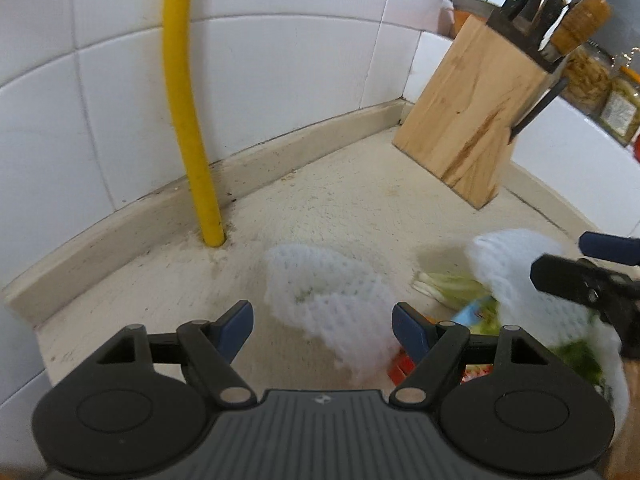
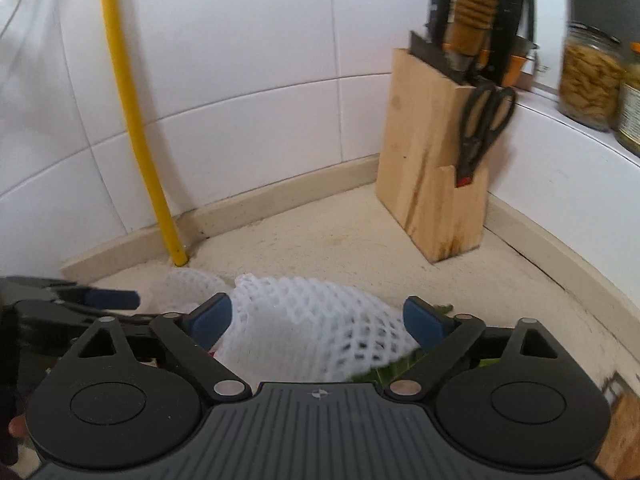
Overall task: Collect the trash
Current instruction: 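Grasp a white foam net with the left tool while the right tool grasps another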
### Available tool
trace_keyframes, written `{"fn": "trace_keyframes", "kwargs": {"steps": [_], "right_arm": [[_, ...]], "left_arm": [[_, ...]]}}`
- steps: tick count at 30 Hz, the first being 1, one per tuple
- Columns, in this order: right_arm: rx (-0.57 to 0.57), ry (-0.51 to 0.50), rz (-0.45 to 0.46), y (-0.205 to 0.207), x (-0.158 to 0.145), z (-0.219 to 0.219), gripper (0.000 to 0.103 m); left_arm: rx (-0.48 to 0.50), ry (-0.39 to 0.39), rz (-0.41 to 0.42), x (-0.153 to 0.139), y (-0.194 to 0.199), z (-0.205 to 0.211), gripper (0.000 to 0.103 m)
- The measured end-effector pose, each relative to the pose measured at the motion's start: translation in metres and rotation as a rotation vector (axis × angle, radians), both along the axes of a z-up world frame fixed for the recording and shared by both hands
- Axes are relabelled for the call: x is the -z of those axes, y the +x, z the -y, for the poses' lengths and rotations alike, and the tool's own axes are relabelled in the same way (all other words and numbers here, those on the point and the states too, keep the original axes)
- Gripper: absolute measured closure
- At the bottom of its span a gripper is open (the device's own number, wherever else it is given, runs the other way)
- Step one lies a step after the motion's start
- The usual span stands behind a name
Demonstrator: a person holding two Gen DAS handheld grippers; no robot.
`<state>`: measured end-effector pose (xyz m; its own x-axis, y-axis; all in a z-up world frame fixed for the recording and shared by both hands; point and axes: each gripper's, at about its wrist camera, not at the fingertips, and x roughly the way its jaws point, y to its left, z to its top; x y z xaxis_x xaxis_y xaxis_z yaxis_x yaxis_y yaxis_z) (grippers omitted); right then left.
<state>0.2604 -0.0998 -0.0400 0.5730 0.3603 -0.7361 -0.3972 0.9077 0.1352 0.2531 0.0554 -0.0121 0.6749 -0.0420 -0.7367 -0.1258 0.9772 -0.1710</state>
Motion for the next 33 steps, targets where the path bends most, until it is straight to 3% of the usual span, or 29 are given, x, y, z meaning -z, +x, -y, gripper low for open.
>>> {"fn": "trace_keyframes", "kwargs": {"steps": [4, 5, 7, 8, 14, 23, 26, 28, 31, 33], "right_arm": [[-0.022, -0.043, 0.002, 0.007, 0.009, -0.011, 0.005], [-0.025, -0.057, -0.008, 0.009, 0.012, -0.014, 0.010], [-0.024, -0.073, -0.042, 0.013, 0.017, -0.016, 0.028], [-0.019, -0.073, -0.060, 0.015, 0.019, -0.016, 0.039], [0.006, -0.032, -0.093, 0.012, 0.014, -0.006, 0.068], [-0.031, 0.103, -0.106, -0.016, -0.011, 0.000, 0.079], [-0.051, 0.121, -0.123, -0.025, -0.013, -0.004, 0.079], [-0.069, 0.117, -0.137, -0.029, -0.008, -0.009, 0.079], [-0.084, 0.083, -0.155, -0.032, 0.002, -0.020, 0.058], [-0.082, 0.057, -0.130, -0.032, 0.005, -0.025, 0.025]], "left_arm": [[0.010, 0.013, -0.015, 0.011, 0.017, 0.003, 0.033], [0.014, 0.015, -0.015, 0.013, 0.020, 0.004, 0.036], [0.014, 0.018, -0.023, 0.016, 0.022, 0.005, 0.053], [0.016, 0.018, -0.029, 0.017, 0.023, 0.004, 0.056], [0.031, 0.002, -0.042, 0.013, 0.012, -0.002, 0.078], [0.035, -0.033, -0.018, -0.011, -0.037, -0.020, 0.080], [0.054, -0.043, -0.035, -0.009, -0.050, -0.021, 0.080], [0.048, -0.005, -0.048, -0.005, -0.053, -0.019, 0.076], [0.029, 0.016, -0.071, 0.003, -0.051, -0.020, 0.065], [0.011, 0.013, -0.065, 0.005, -0.052, -0.022, 0.056]]}}
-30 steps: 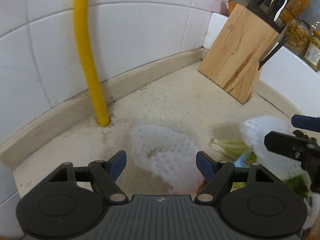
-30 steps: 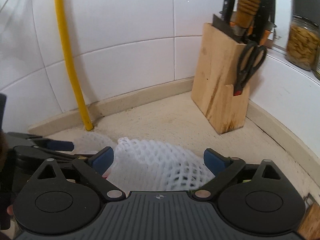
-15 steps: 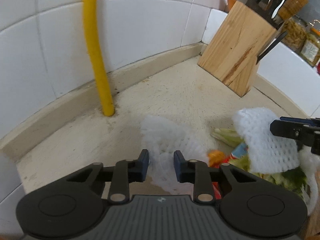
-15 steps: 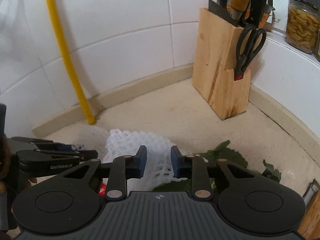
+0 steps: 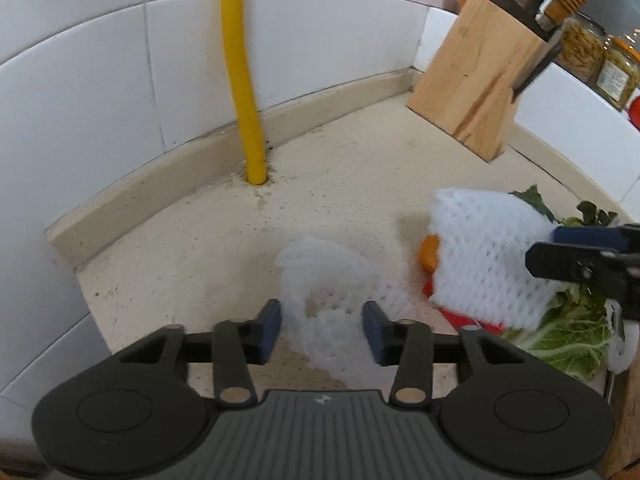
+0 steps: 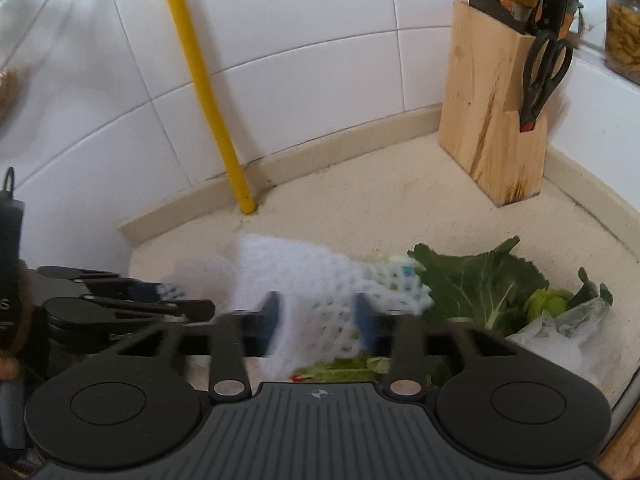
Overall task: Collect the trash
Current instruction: 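Grasp a white foam net with the left tool while the right tool grasps another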
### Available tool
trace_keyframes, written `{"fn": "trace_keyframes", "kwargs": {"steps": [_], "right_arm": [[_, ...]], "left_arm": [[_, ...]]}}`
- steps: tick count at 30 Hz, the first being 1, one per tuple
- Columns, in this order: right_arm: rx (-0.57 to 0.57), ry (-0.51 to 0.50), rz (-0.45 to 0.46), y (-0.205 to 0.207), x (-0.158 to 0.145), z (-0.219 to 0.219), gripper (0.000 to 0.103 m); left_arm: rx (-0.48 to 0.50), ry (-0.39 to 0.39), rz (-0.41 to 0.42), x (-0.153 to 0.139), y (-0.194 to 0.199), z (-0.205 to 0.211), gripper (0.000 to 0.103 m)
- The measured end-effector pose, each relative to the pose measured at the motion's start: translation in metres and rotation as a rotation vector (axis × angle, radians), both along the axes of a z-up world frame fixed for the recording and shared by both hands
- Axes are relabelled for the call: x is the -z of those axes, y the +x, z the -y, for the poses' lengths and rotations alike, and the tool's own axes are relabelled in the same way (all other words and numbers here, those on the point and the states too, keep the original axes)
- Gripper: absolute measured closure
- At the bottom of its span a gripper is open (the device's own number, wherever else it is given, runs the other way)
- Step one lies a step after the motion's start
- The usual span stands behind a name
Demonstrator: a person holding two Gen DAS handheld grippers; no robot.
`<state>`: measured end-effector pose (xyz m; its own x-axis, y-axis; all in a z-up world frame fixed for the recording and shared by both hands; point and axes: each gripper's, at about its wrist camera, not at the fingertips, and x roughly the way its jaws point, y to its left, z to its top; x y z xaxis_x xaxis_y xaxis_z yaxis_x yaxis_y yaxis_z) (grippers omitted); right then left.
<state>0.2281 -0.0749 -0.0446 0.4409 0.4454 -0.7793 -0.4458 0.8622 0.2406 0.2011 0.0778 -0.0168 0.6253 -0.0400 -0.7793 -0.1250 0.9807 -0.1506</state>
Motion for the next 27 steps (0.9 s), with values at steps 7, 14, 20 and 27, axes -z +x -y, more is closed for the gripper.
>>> {"fn": "trace_keyframes", "kwargs": {"steps": [7, 14, 20, 27], "right_arm": [[-0.075, -0.143, 0.198, 0.000, -0.008, -0.026, 0.010], [-0.114, -0.195, 0.109, 0.006, 0.020, -0.038, 0.048], [-0.063, -0.083, 0.071, 0.000, -0.002, -0.023, 0.074], [0.003, 0.046, 0.037, -0.012, -0.022, -0.007, 0.076]], "left_arm": [[-0.023, 0.016, 0.013, 0.008, 0.006, 0.003, 0.042], [-0.004, -0.022, 0.007, 0.017, 0.009, 0.010, 0.061], [-0.023, -0.043, 0.036, -0.002, -0.002, 0.011, 0.079], [-0.030, -0.046, 0.086, -0.025, -0.028, 0.013, 0.079]]}}
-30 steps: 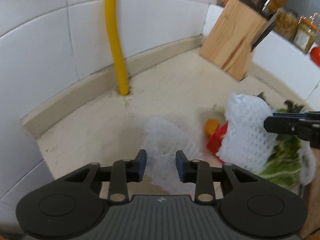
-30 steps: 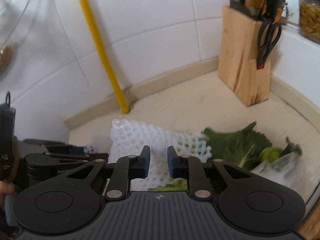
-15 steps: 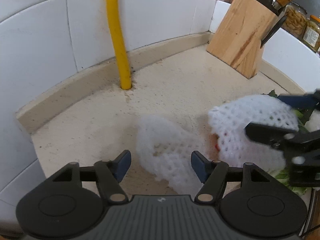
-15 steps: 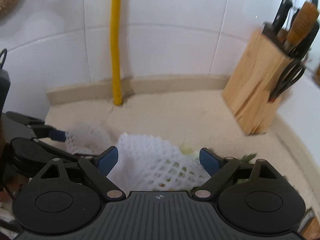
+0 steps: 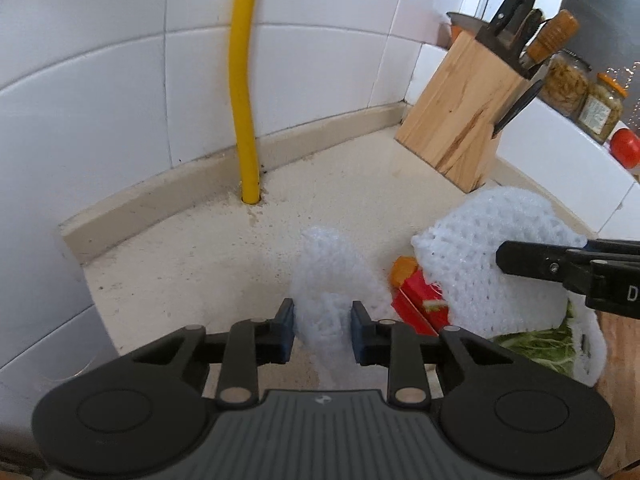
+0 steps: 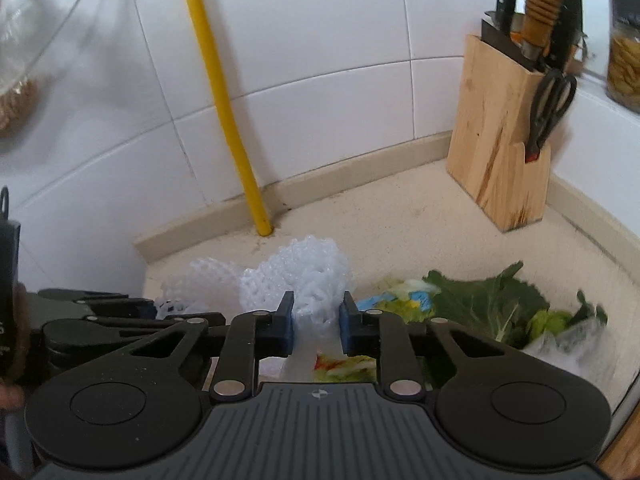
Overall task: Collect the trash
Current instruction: 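Grasp a white foam net with the left tool while the right tool grasps another, then carry both white foam nets down over the black trash bin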
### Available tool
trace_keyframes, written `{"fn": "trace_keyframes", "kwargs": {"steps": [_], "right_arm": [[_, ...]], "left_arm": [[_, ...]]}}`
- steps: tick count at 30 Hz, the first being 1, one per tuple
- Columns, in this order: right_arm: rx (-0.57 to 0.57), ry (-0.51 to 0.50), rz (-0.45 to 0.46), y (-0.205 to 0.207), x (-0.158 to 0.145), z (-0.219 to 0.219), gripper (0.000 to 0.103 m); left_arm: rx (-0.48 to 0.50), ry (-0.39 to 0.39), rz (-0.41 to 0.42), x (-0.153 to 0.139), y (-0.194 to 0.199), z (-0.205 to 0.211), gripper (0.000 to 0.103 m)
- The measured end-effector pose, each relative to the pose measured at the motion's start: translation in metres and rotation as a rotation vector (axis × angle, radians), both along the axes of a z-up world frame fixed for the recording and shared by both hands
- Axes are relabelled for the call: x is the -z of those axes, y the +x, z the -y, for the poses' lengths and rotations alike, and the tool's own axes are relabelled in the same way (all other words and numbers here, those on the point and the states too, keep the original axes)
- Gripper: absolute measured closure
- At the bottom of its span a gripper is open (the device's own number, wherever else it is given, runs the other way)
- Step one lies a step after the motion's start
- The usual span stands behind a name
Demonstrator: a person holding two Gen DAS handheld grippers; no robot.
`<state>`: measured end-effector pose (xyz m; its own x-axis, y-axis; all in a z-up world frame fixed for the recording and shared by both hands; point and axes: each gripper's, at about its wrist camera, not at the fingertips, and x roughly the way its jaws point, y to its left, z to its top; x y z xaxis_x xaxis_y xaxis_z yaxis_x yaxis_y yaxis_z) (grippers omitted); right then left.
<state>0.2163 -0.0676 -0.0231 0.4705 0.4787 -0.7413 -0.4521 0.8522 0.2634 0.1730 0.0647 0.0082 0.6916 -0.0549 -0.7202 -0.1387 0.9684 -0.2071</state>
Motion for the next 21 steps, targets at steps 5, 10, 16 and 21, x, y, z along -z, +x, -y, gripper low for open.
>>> {"fn": "trace_keyframes", "kwargs": {"steps": [5, 10, 16, 21], "right_arm": [[0.014, 0.006, -0.003, -0.015, -0.001, 0.001, 0.076], [-0.004, 0.007, -0.014, -0.031, -0.002, -0.006, 0.076], [-0.024, 0.012, -0.015, -0.045, -0.006, -0.017, 0.076], [-0.056, 0.019, -0.007, -0.055, -0.008, -0.030, 0.076]], "left_arm": [[-0.020, 0.032, -0.008, -0.004, -0.017, 0.003, 0.079], [-0.034, 0.035, -0.003, -0.010, -0.036, 0.002, 0.079], [-0.055, 0.067, 0.010, -0.019, -0.056, 0.000, 0.079], [-0.074, 0.099, 0.023, -0.026, -0.074, -0.005, 0.079]]}}
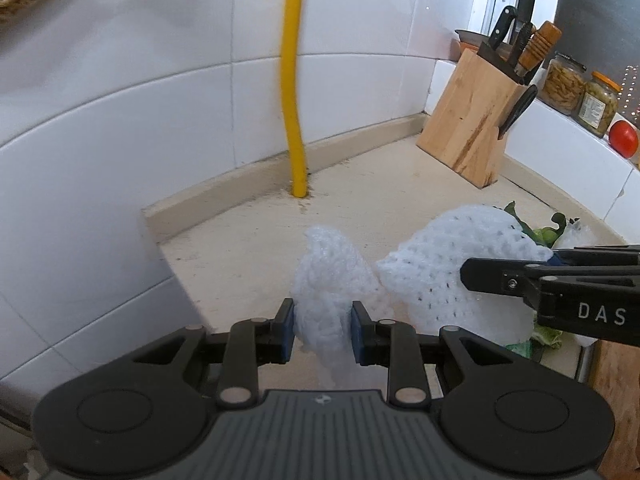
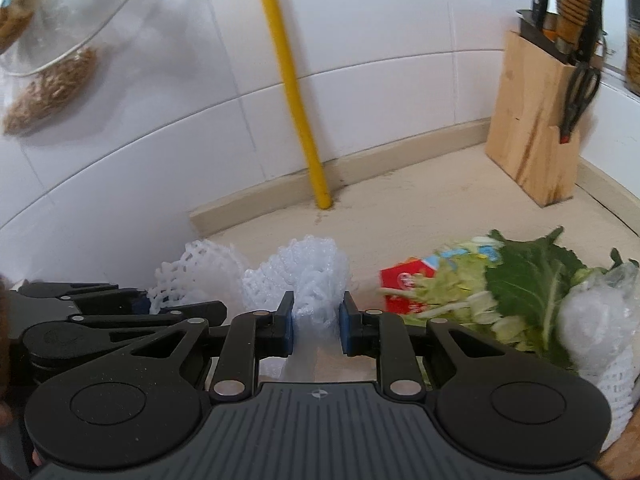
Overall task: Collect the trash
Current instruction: 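Carry both white foam nets down over the black trash bin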
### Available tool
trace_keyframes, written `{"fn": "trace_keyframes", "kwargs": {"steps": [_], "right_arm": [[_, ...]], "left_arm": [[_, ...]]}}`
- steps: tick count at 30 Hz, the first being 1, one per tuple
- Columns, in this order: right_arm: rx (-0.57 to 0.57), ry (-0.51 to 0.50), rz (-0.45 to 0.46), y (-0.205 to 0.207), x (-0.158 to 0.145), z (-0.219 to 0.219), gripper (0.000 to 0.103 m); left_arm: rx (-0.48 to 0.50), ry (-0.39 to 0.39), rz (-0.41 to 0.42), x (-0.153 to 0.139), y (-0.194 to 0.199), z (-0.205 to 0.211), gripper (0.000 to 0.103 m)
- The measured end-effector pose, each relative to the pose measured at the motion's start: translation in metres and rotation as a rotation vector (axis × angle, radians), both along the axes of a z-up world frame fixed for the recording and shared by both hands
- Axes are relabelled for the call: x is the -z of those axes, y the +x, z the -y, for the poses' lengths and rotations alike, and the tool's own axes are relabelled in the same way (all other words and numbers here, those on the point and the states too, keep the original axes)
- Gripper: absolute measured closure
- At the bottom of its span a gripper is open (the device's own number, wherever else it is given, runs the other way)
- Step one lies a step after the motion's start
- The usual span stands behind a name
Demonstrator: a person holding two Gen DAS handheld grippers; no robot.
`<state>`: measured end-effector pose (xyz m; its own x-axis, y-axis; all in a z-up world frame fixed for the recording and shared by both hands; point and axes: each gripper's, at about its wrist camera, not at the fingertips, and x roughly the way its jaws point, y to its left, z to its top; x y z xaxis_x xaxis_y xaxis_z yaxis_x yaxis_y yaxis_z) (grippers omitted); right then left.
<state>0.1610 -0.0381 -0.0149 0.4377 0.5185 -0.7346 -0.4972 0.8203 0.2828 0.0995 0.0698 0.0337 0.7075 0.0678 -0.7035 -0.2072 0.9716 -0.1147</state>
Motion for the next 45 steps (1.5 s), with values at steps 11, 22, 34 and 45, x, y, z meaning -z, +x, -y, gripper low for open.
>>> {"fn": "trace_keyframes", "kwargs": {"steps": [11, 22, 34, 45], "right_arm": [[-0.084, 0.017, 0.011, -0.020, -0.008, -0.037, 0.076], [-0.161, 0.028, 0.025, -0.041, -0.016, -0.075, 0.076], [-0.217, 0.026, 0.022, -0.064, -0.016, -0.112, 0.076], [-0.240, 0.006, 0.018, -0.081, -0.014, -0.136, 0.076]], "left_arm": [[-0.066, 0.019, 0.018, -0.007, -0.033, -0.026, 0.079], [-0.143, 0.034, 0.035, -0.013, -0.070, -0.054, 0.079], [-0.244, 0.035, 0.025, -0.010, -0.115, -0.092, 0.079], [-0.308, 0.024, -0.001, 0.003, -0.150, -0.117, 0.079]]}}
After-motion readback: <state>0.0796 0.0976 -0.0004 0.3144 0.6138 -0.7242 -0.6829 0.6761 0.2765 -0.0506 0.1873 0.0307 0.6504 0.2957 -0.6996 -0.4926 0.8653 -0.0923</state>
